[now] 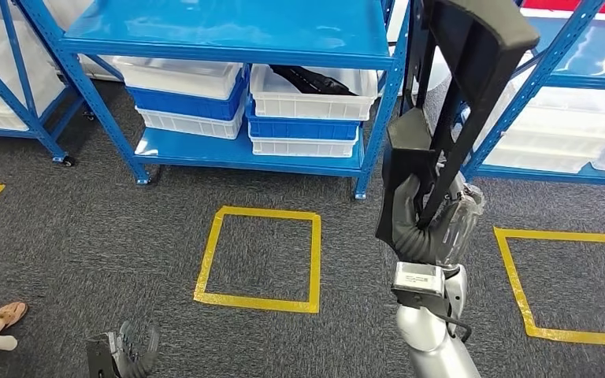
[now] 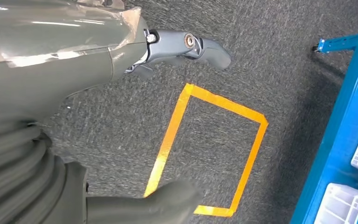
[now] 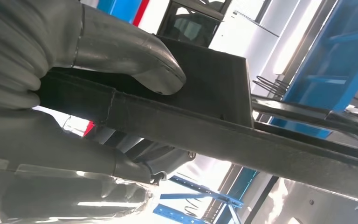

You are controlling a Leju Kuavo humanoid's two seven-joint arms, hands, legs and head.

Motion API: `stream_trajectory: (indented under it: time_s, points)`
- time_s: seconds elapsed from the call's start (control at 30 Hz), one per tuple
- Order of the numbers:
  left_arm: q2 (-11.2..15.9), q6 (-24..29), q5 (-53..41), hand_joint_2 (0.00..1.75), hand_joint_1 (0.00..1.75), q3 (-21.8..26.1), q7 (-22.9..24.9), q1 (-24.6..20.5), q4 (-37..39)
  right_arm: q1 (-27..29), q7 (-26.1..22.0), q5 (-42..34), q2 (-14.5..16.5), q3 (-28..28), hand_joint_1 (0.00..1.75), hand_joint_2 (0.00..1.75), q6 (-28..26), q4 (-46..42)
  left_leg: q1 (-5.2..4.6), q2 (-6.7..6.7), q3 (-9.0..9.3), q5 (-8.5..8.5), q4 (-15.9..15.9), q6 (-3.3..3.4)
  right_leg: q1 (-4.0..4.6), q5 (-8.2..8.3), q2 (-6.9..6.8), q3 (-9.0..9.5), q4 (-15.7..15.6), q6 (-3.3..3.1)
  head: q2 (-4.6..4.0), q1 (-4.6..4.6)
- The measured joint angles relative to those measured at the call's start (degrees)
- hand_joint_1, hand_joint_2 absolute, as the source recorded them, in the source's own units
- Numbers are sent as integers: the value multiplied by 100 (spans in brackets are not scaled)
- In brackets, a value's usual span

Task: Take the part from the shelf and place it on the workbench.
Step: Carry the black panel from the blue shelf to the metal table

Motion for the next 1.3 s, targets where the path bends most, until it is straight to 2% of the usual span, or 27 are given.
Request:
stream_trajectory:
  time_s: [0.03, 0.07, 0.1, 0.13, 0.17, 0.23, 0.27, 0.33, 0.37, 0.43, 0.47, 0.5, 0.53, 0.57, 0.6, 0.67, 0.73, 0.83, 0.9, 0.97, 1.03, 1.07, 1.1, 1.13, 1.2, 1.23, 1.3]
  points:
    - [-1, -8, -3, 175, 0, 1, 0, -3, 0, 12, 0, 3, -10, -2, 175, 175, -5, 0, -26, 6, -81, 58, 0, 13, 15, -21, 1, 2, 227, 15, 0, 1]
    - [-1, -19, -5, 175, 0, 2, 0, -8, 0, 27, 1, 12, -16, -6, 175, 175, -9, 0, -52, 11, -167, 120, 0, 22, 37, 92, 1, 74, 303, 52, 0, 3]
    - [-2, -33, -6, 175, 0, 3, 0, -14, 1, 40, 3, 30, -18, -13, 175, 175, -11, 0, -78, 14, -252, 184, 0, 28, 60, 270, 1, 227, 201, 80, 0, 3]
    - [-5, -53, -4, 175, 0, 4, 0, -23, 2, 47, 11, 57, -16, -23, 175, 175, -11, -1, -96, 16, -324, 250, 3, 30, 88, 405, -1, 457, -62, 74, 0, 2]
    - [-9, -72, 1, 175, 0, 5, 0, -35, 3, 50, 22, 88, -11, -37, 175, 175, -9, -6, -118, 16, -382, 314, 8, 24, 127, 426, -4, 795, -508, 22, 0, 3]
    - [-16, -109, 14, 175, 0, 6, 0, -55, 4, 33, 43, 138, 4, -68, 175, 175, -1, -19, -136, 22, -429, 431, 0, -11, 192, 240, -7, 1302, -1329, -114, 0, -5]
    - [-17, -122, 23, 175, 0, 7, 0, -62, 4, 20, 48, 155, 14, -82, 175, 175, 8, -23, -139, 27, -433, 491, -21, -37, 215, 169, -6, 1424, -1571, -165, 0, -6]
    - [-13, -139, 41, 175, 0, 11, -1, -67, 3, -2, 52, 178, 37, -100, 175, 175, 21, -16, -125, 19, -452, 540, -44, -95, 165, 239, -4, 1395, -1640, -215, -1, -11]
    - [-10, -142, 49, 175, 0, 14, -1, -63, 2, -8, 54, 185, 52, -105, 175, 175, 26, -12, -111, 8, -485, 430, 21, -135, 123, 297, -10, 1376, -1651, -257, -1, -16]
    - [-5, -142, 56, 175, 0, 20, 0, -53, 0, -19, 54, 186, 85, -108, 175, 175, 34, 2, -57, -14, -635, -65, 479, -235, 59, 405, -26, 1334, -1658, -318, 0, -35]
    - [-5, -142, 58, 175, 0, 21, 0, -49, 0, -20, 51, 180, 96, -108, 175, 175, 39, 12, -25, -12, -736, -322, 848, -287, 49, 445, -30, 1300, -1654, -330, 0, -49]
    - [-5, -141, 60, 175, 0, 23, 0, -44, 0, -19, 46, 170, 101, -108, 175, 175, 43, 28, 12, -11, -830, -484, 1225, -337, 42, 479, -34, 1265, -1648, -319, 0, -54]
    - [-5, -139, 62, 175, 0, 25, 0, -38, 0, -15, 39, 158, 103, -108, 175, 175, 45, 48, 51, -9, -871, -532, 1495, -383, 29, 509, -36, 1226, -1639, -302, 0, -55]
    - [-5, -137, 63, 175, 0, 26, 0, -30, -1, -10, 30, 144, 103, -108, 175, 175, 47, 69, 91, -6, -812, -473, 1559, -427, 10, 527, -38, 1195, -1627, -282, 0, -56]
    - [-5, -134, 65, 175, 0, 28, 0, -23, -5, -5, 20, 132, 103, -108, 175, 175, 48, 90, 133, 2, -644, -350, 1399, -468, -13, 537, -39, 1172, -1610, -269, -1, -56]
    - [-5, -127, 68, 175, 0, 34, 0, -19, -28, -2, 5, 120, 104, -109, 175, 175, 48, 117, 195, 16, -122, -131, 681, -534, -38, 523, -40, 1119, -1551, -221, -1, -63]
    - [-5, -118, 69, 175, 0, 60, 0, -10, -48, -3, -3, 118, 114, -109, 175, 175, 48, 132, 193, 5, 172, -93, 205, -514, -17, 507, -39, 1065, -1492, -143, 0, -58]
    - [-5, -109, 70, 175, 0, 92, 0, 14, -52, -3, -12, 120, 135, -112, 175, 175, 42, 143, 146, -10, 166, -150, 74, -374, 18, 533, -37, 1001, -1471, -37, 0, -49]
    - [-7, -105, 70, 175, 0, 97, 0, 20, -58, -1, -13, 116, 137, -123, 175, 175, 37, 146, 149, -8, 148, -114, 19, -281, 14, 463, -33, 919, -1370, -1, 0, -46]
    - [-9, -104, 69, 175, 0, 105, 0, 26, -73, 3, -12, 99, 135, -138, 175, 175, 37, 151, 148, -7, 120, -72, -11, -195, -4, 205, -24, 668, -879, -33, -1, -43]
    - [-14, -108, 63, 175, 0, 109, 0, 40, -83, 16, 2, 123, 130, -163, 175, 175, 27, 171, 133, -8, 73, -41, -12, -136, -5, -90, -13, 285, -103, -61, -1, -38]
    - [-17, -111, 61, 175, 0, 109, 0, 53, -83, 26, 15, 165, 125, -183, 175, 175, 19, 188, 128, -9, 56, -27, -11, -125, -5, -146, -8, 161, 145, -45, -1, -39]
    - [-21, -114, 59, 175, 0, 110, 0, 65, -83, 35, 29, 217, 119, -207, 175, 175, 8, 209, 124, -11, 44, -16, -9, -121, -7, -122, -4, 131, 208, -9, 0, -38]
    - [-26, -115, 58, 175, 0, 110, 0, 73, -83, 40, 41, 267, 113, -229, 175, 175, -2, 228, 123, -15, 38, -4, -8, -127, -12, -2, -3, 229, 14, 41, 0, -38]
    - [-34, -115, 56, 175, 0, 111, 0, 76, -83, 40, 53, 332, 103, -259, 175, 175, -11, 256, 116, -28, 30, 22, 1, -164, -42, 328, 2, 616, -790, 125, 0, -33]
    - [-38, -115, 55, 175, 0, 111, 0, 74, -83, 39, 55, 347, 102, -266, 175, 175, -13, 265, 103, -34, 19, 37, 8, -192, -43, 454, 12, 775, -1130, 127, 0, -34]
    - [-42, -115, 54, 175, 0, 111, 0, 74, -83, 42, 59, 358, 98, -279, 175, 175, -16, 282, 80, -41, -11, 78, 10, -263, -24, 548, 32, 866, -1380, 68, 0, -36]
